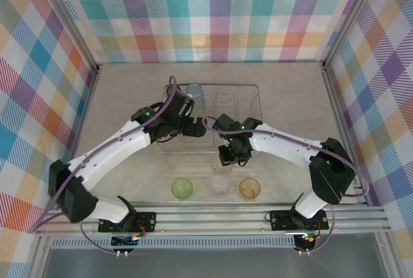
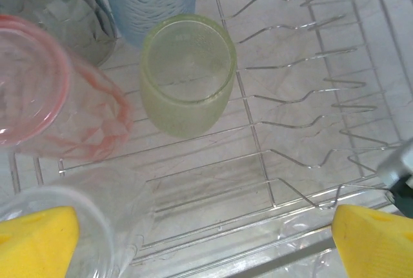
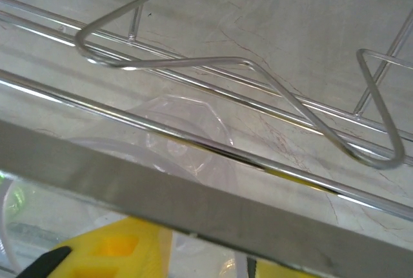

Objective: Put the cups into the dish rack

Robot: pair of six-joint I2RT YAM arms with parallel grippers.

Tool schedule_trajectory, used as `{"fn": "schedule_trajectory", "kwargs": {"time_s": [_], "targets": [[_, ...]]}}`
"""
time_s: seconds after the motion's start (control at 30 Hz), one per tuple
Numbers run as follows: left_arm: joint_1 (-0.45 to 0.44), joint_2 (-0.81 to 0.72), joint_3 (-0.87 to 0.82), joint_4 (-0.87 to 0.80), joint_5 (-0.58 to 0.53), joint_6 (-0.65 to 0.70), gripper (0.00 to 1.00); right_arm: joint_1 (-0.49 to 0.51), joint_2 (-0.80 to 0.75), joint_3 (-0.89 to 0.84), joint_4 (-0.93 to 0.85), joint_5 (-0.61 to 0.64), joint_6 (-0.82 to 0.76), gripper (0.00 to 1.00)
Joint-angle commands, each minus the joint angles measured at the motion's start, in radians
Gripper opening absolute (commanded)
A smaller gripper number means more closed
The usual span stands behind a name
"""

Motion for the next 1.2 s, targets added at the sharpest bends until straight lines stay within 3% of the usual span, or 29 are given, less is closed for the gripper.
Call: {"fn": "schedule_trajectory", "kwargs": {"time_s": [0.0, 0.43, 0.57, 0.87, 1.17], "targets": [[-0.003, -0.111, -0.088, 0.135, -0.016, -0.039, 1.0, 0.01, 0.016, 0.033, -0.009, 0.045, 0.011, 0.3], [-0.003, -0.277, -0.257, 0.2, -0.07, -0.081, 1.0, 0.018, -0.015, 0.074, -0.082, 0.057, 0.021, 0.02], [-0.003, -0.312, -0.275, 0.232, -0.068, -0.101, 1.0, 0.018, -0.09, 0.081, -0.094, 0.037, -0.005, 0.0], [-0.001, -0.478, -0.377, 0.457, 0.017, -0.108, 1.0, -0.046, -0.274, 0.044, 0.034, -0.276, -0.136, 0.0], [0.001, -0.563, -0.461, 0.723, 0.376, -0.054, 1.0, -0.358, -0.429, -0.066, 0.273, -0.705, -0.064, 0.0]]}}
